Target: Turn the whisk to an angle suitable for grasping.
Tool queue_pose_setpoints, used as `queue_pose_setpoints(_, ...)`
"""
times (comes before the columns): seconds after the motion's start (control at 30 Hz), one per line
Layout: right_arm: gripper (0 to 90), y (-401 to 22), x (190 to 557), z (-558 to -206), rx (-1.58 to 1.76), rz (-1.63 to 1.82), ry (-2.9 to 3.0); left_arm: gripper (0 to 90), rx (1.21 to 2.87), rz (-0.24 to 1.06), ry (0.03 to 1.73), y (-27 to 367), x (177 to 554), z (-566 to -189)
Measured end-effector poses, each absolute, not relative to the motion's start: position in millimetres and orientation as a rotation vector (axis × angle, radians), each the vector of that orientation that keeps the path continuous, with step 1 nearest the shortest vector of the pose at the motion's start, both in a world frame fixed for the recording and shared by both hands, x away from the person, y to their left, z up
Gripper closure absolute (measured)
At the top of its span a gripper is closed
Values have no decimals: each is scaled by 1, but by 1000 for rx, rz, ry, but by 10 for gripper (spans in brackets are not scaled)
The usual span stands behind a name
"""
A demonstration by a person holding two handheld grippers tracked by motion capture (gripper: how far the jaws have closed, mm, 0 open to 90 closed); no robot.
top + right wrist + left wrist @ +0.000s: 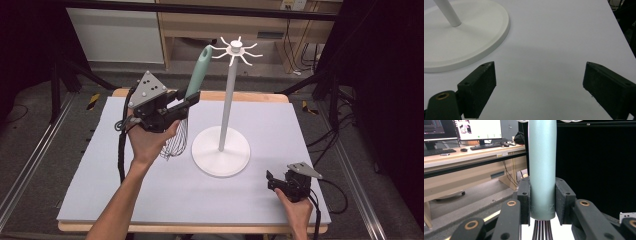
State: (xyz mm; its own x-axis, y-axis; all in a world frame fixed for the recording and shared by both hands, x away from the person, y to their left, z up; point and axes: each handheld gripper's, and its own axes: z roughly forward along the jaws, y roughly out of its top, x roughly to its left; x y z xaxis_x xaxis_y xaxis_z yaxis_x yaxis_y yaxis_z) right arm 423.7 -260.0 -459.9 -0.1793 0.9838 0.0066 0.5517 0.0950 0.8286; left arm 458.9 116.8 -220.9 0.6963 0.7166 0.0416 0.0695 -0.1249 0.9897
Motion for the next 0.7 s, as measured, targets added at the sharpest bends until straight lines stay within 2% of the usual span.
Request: queue_pose_setpoints(0.7, 118, -260, 424, -460, 1506, 965, 1798, 686, 1650, 617, 656, 110, 468, -226)
